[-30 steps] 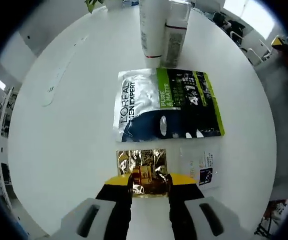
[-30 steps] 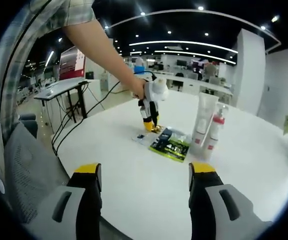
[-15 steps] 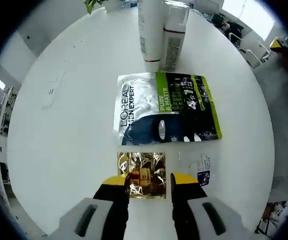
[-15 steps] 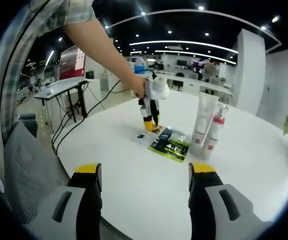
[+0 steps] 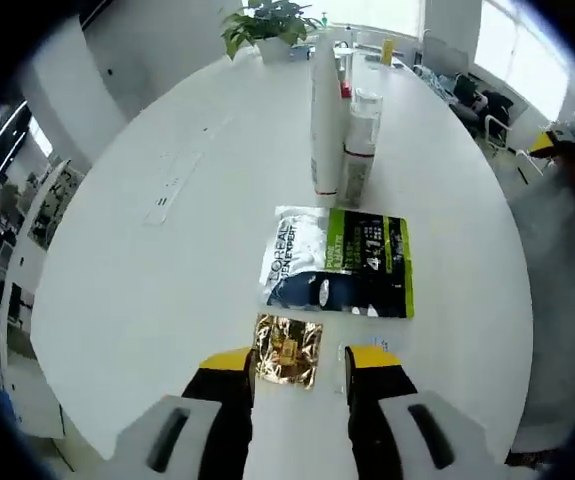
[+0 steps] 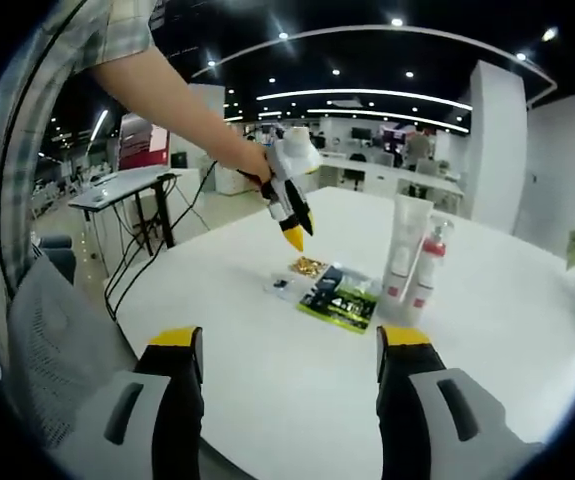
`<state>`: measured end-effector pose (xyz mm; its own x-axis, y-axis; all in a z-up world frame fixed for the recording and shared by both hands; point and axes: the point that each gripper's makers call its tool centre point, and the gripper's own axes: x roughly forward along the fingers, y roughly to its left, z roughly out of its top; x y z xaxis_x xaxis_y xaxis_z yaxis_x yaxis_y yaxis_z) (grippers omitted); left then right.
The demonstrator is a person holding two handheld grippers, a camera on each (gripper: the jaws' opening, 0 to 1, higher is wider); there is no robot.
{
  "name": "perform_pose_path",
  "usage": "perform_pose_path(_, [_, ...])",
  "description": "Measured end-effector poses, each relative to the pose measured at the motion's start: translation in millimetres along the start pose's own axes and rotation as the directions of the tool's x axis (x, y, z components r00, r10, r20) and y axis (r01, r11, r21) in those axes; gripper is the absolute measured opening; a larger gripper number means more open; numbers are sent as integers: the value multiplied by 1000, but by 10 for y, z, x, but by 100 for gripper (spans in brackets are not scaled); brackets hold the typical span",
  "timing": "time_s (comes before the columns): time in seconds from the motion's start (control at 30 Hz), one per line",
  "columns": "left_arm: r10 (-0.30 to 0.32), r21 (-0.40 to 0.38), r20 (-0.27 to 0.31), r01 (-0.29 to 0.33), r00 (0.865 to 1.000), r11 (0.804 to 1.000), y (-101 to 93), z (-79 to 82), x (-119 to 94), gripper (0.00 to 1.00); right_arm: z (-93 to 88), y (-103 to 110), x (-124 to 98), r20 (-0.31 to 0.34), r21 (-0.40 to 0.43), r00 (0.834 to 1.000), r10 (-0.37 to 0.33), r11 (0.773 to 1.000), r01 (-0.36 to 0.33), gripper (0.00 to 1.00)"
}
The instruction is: Arrange the skincare products in the storage area until every visible bottle or jar stands upright without overlapping.
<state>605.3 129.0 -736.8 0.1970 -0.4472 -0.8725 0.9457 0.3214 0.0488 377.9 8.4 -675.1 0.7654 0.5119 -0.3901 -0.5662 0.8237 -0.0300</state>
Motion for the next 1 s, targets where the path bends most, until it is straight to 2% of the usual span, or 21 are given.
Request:
perform_pose_path(0.1, [38,-63,84,-33,996,998,-155,41,-240,39,42,15,-14,20,4,1000,8,1000,-8,68])
perform_pose_path(0.17, [86,-101,123,-74,989,992,-227,-1,-432,41,63,20,-24,31,6,999,11,1000,-11,68])
perform_pose_path(0.2, [130,-138,147,-110,980,984,-235,-44,-547,43,78,25,-31,39,8,999,14,1000,-14,68])
perform_pose_path(0.27, [181,-207,182,-142,966,968,-292,-133,-737,46,101,37,-40,50,10,999,21,1000,-21,68])
perform_pose_path(0.33, [210,-232,205,-161,956,959,-367,-194,-873,47,122,49,-49,59,11,998,27,1000,-27,68])
perform_pose_path(0.4, [260,-237,209,-209,943,949,-506,-276,-1040,49,145,72,-57,71,16,997,40,999,-41,69])
perform_pose_path(0.5, [297,-262,255,-230,920,937,-665,-251,-1180,53,176,104,-68,88,22,995,56,998,-59,69])
perform_pose_path(0.53, [312,-286,276,-232,909,930,-706,-228,-1220,54,179,114,-68,89,21,994,60,998,-62,69])
perform_pose_path(0.6, [359,-343,328,-244,874,907,-835,-195,-1357,58,186,137,-73,94,17,993,69,997,-71,70])
perform_pose_path(0.63, [368,-347,336,-249,867,904,-889,-205,-1399,59,196,148,-79,100,18,992,74,997,-76,70])
perform_pose_path(0.67, [394,-367,340,-265,854,892,-917,-225,-1451,61,204,154,-83,104,19,992,76,997,-79,71])
perform_pose_path(0.7, [429,-403,353,-278,832,872,-961,-249,-1520,61,206,155,-84,106,18,991,77,997,-79,72])
perform_pose_path(0.73, [439,-421,366,-275,821,864,-1010,-259,-1558,62,210,152,-86,107,16,991,75,997,-77,72])
perform_pose_path(0.77, [464,-449,378,-280,801,848,-1072,-288,-1617,64,212,151,-86,108,15,991,74,997,-76,73])
perform_pose_path(0.83, [499,-481,395,-289,771,827,-1180,-343,-1690,66,216,141,-86,110,18,991,69,997,-72,74])
perform_pose_path(0.87, [508,-491,393,-291,767,821,-1226,-378,-1705,68,218,129,-85,112,19,992,64,998,-66,74])
perform_pose_path(0.93, [539,-531,398,-293,742,795,-1319,-449,-1745,70,219,114,-81,113,27,992,59,998,-62,76])
perform_pose_path(0.97, [554,-559,396,-287,733,778,-1349,-478,-1755,71,215,110,-79,111,30,992,57,998,-61,76])
perform_pose_path(1.0, [572,-602,394,-269,720,752,-1399,-509,-1764,71,211,108,-77,109,31,992,56,998,-60,77])
